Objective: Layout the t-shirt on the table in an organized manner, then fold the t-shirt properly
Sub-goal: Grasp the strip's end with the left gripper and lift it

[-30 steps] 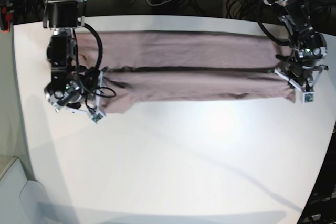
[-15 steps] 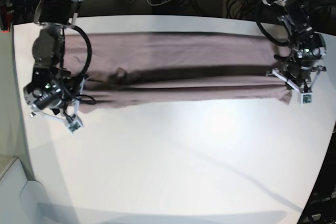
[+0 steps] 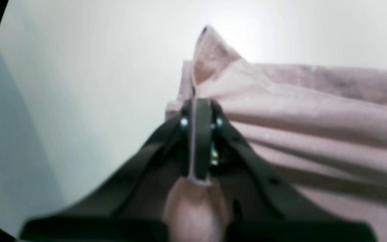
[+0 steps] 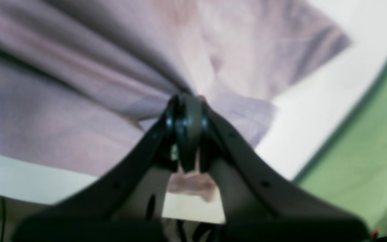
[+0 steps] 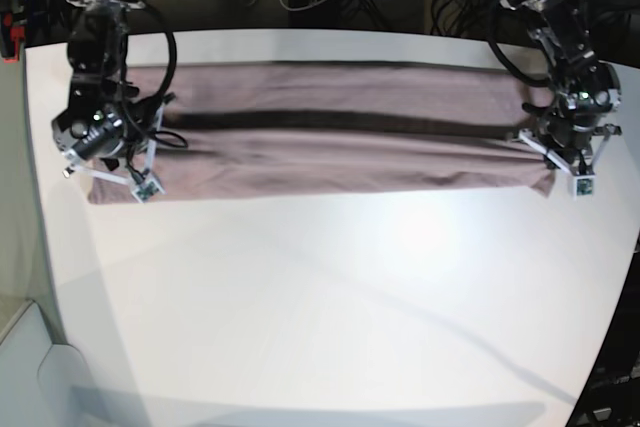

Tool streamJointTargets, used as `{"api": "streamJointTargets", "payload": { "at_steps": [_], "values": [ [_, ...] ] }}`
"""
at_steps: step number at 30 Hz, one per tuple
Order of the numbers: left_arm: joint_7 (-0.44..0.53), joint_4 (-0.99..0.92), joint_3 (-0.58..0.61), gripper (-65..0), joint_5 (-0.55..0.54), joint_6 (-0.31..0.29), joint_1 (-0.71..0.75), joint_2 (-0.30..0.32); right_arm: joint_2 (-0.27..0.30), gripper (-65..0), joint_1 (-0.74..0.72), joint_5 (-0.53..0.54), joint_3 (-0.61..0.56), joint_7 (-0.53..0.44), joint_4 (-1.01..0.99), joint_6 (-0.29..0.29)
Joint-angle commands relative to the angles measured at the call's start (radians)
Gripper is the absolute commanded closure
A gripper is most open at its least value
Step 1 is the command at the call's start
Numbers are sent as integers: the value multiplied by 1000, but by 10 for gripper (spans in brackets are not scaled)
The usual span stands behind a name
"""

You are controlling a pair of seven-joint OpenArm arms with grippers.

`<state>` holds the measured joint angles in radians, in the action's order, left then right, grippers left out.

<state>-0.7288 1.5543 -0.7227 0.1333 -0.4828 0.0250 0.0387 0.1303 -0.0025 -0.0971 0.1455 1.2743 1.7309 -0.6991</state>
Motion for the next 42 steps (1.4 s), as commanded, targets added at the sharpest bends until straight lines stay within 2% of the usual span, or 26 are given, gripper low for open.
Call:
{"api": "streamJointTargets", "payload": {
  "at_steps": [1,5,11,14,17,19,22,25,27,29,36,41,42],
  "values": [
    [19,27,-4,-2,7,12,-7,17,9,0,-18,-14,6,-9,-4,1],
    [19,28,-4,-2,7,12,-6,20,9,-6,-27,-14,6,-40,-78,1],
    [18,30,-1,-5,7,12,33,25,9,-182,-37,-14,6,-48,-104,1],
    [-45,30,-1,-5,7,12,33,30,7,-263,-37,-14,6,-49,-104,1],
    [-105,48,-2,-5,7,12,28,51,4,-301,-35,-13,6,-49,-104,1],
    [-117,79,-2,-7,2,11,29,53,4,-304,-35,-11,6,-51,-104,1],
    [-122,131,-2,-75,-48,11,43,57,4,-303,-35,-10,6,-51,-104,1],
    [-145,160,-2,-255,-91,11,69,60,4,-303,-35,-10,6,-51,-104,1],
    [-163,174,-2,-407,-105,11,71,68,4,-303,-35,-10,6,-51,-104,1],
    [-165,185,-2,-477,-105,11,83,73,4,-303,-37,-10,6,-51,-104,1],
    [-165,206,-10,-437,-105,11,128,79,2,-303,-35,-10,6,-51,-104,1],
    [-154,162,-110,-437,-106,11,140,79,2,-303,-32,-10,6,-78,-104,1],
    [-154,143,-123,-437,-106,-6,137,80,2,-303,-32,-10,6,-78,-104,1]
  ]
}}
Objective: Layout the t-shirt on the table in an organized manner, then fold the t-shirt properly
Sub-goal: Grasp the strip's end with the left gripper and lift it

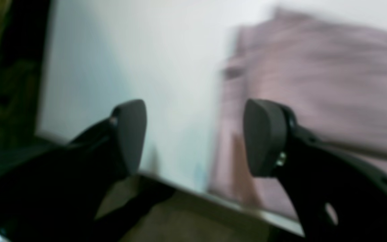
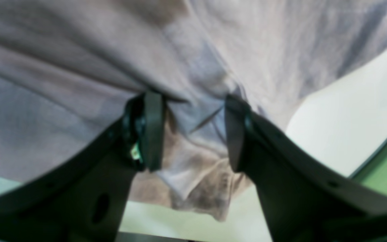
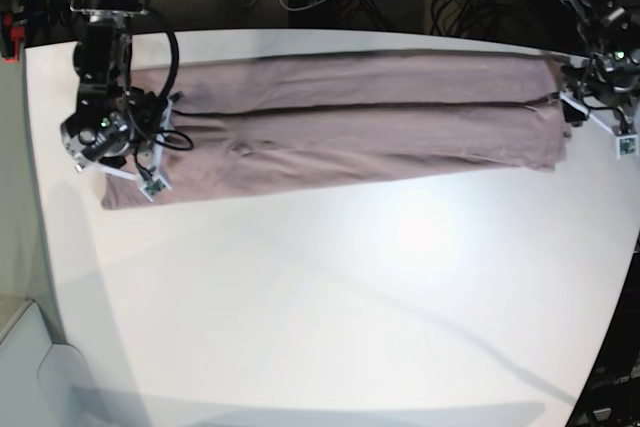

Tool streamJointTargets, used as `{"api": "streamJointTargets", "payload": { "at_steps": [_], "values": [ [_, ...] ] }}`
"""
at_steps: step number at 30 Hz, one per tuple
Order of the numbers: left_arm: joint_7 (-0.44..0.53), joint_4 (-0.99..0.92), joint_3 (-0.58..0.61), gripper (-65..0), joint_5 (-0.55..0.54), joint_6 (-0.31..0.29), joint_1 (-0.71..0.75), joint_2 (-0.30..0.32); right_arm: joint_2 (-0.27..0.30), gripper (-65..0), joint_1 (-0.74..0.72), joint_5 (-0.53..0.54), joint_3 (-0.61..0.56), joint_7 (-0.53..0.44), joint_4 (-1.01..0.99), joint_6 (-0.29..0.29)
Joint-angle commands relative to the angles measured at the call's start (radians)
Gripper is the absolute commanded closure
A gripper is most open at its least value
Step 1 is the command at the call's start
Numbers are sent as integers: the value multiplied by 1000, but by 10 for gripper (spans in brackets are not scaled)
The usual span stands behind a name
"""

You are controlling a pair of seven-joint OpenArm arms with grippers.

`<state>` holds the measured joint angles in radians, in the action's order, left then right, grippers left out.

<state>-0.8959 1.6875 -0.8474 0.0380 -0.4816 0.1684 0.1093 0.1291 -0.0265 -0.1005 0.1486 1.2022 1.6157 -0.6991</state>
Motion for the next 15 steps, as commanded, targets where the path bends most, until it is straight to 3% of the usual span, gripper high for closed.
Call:
{"api": "streamJointTargets", "payload": {
  "at_steps": [1,3,6,15],
  "values": [
    [13,-7,-6,-437,-11,-32,-11,10,4,-303,-8,-6,3,-6,11,1],
    [13,-46,-23,-437,-11,-96,-13,30,-4,-303,-8,-6,3,-6,11,1],
    [13,-102,-25,-437,-11,-147,-36,36,-19,-303,-8,-11,3,-11,11,1],
    [14,-189,-23,-437,-11,-161,-73,37,-24,-303,-8,-11,3,-9,11,1]
  ]
}}
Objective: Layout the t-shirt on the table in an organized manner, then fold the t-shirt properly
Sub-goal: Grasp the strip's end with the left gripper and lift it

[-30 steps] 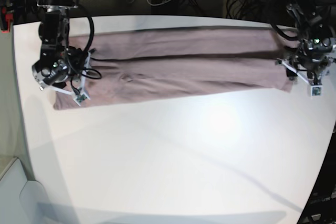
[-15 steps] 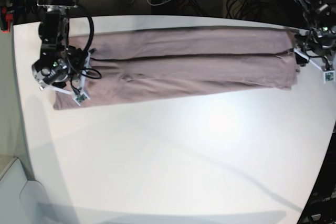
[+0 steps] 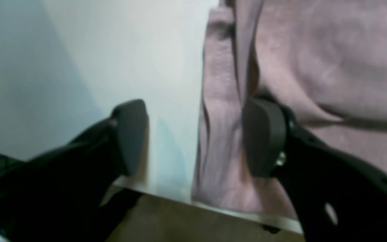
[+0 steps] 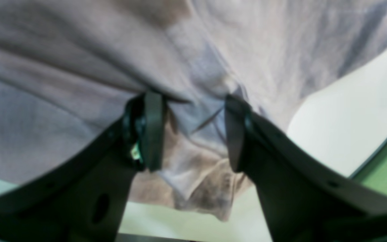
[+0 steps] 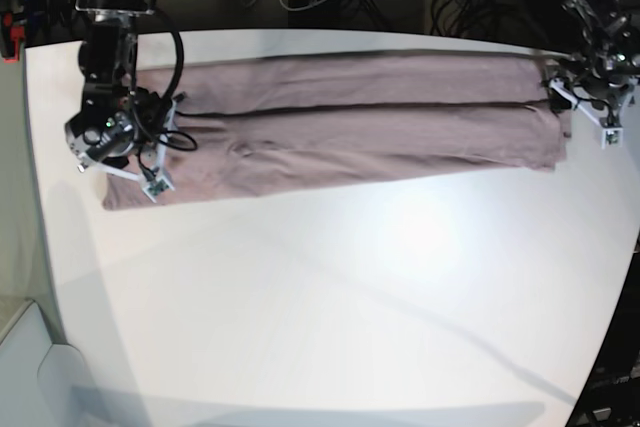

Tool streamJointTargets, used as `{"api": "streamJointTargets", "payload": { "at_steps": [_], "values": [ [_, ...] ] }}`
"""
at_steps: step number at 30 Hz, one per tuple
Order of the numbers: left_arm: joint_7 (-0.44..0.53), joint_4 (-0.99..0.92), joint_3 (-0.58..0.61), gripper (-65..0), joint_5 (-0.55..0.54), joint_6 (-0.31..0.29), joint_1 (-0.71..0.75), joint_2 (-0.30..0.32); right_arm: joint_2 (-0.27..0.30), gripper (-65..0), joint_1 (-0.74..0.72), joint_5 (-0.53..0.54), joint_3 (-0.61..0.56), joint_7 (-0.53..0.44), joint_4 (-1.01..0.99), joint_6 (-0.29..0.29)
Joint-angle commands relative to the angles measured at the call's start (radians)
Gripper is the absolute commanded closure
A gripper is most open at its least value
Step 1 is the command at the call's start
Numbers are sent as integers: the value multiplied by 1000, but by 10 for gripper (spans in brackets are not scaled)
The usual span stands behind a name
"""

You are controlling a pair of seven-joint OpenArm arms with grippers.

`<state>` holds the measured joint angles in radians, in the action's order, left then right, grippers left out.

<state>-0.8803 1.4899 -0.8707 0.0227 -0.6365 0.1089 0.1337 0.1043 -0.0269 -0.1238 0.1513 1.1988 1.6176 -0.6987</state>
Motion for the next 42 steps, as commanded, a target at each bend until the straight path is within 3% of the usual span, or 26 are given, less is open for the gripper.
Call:
{"api": "streamJointTargets", "payload": {
  "at_steps": [1,7,13,18,26,42],
  "values": [
    [-3,8,-2,-437,4,-7,-16,10,1,-302,-8,13,0,-4,10,1],
    [-14,82,-5,-437,-4,-10,15,5,1,-302,8,13,0,-7,10,1],
    [-66,162,-5,-437,-191,-10,76,40,1,-302,11,13,0,-7,10,1],
    [-63,156,-54,-437,-275,-9,68,40,1,-302,12,13,0,-7,10,1],
    [-61,1,-72,-437,-286,-9,-10,47,1,-302,28,14,0,-7,10,1],
    [-60,-16,-64,-437,-278,-9,-1,37,1,-302,32,14,0,-9,10,1]
  ]
}}
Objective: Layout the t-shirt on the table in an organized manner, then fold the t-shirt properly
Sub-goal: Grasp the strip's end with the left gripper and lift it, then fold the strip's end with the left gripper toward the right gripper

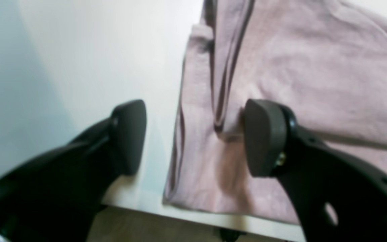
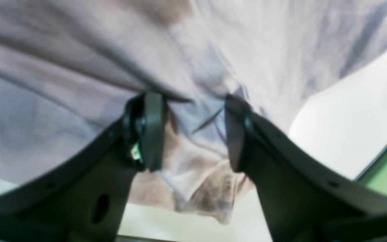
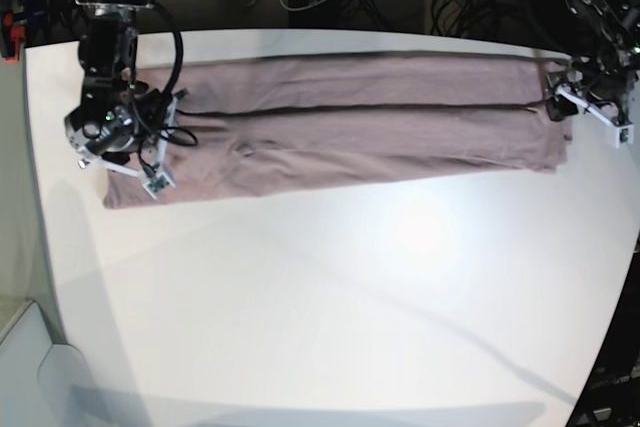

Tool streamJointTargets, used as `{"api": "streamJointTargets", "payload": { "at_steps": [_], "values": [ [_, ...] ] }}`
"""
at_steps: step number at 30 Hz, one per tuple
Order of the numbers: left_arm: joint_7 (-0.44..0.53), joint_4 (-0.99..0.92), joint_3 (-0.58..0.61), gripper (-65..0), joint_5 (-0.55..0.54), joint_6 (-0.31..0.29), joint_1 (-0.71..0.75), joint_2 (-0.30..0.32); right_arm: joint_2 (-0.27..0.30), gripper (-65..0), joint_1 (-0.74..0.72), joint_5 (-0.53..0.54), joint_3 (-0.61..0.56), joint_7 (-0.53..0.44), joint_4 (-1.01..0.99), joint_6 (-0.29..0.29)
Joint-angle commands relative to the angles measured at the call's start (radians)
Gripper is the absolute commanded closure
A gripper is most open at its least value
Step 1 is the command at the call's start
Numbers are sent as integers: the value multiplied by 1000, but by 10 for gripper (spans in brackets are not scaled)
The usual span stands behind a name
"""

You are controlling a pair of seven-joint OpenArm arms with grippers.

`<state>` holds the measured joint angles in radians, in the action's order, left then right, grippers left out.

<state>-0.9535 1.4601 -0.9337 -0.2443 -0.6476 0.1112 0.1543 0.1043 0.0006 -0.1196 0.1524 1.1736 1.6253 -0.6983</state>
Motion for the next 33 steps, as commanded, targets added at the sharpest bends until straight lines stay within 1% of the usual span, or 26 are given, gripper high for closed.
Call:
{"api": "streamJointTargets", "payload": {
  "at_steps": [1,6,11,12,13,14,15,17,18,19,21,23,26,29,31,33],
  "values": [
    [14,3,-2,-437,-13,2,-3,12,1,-302,5,10,-1,16,2,0],
    [14,-85,-2,-435,-19,2,-8,12,2,-302,5,10,-1,16,2,0],
    [15,-100,-2,-432,-19,2,-9,8,4,-302,5,10,-1,16,2,0],
    [15,-100,-2,-419,-19,2,-11,6,4,-302,5,10,-1,16,2,0],
    [15,-100,-2,-384,-19,2,-11,6,4,-302,5,10,-1,16,2,0],
    [15,-98,-2,-328,-19,2,-11,6,4,-302,5,10,-1,16,2,0],
    [15,-98,-2,-247,-19,2,-12,6,4,-302,5,10,-1,16,2,0],
    [14,-98,-2,-64,-14,2,-12,4,4,-302,5,10,-1,16,2,0],
    [12,-98,-2,0,-11,12,-14,4,4,-302,5,10,-1,16,2,0],
    [9,-98,-2,0,-10,13,-23,4,4,-302,5,10,-1,16,2,0],
    [4,-98,-2,-36,-10,13,-31,4,2,-302,5,10,-1,16,2,0],
    [4,-98,-2,0,-10,13,-34,8,2,-302,5,10,-1,16,2,0],
    [1,-63,-2,-5,-16,13,-54,8,2,-302,5,11,-1,16,2,0],
    [1,55,-2,-4,-19,13,-57,-6,2,-302,5,11,-1,16,2,0],
    [1,141,0,-4,-14,13,-58,-38,2,-302,5,11,-1,16,2,0],
    [1,235,28,-4,-10,13,-60,-65,1,-302,5,11,-1,16,2,0]
  ]
}}
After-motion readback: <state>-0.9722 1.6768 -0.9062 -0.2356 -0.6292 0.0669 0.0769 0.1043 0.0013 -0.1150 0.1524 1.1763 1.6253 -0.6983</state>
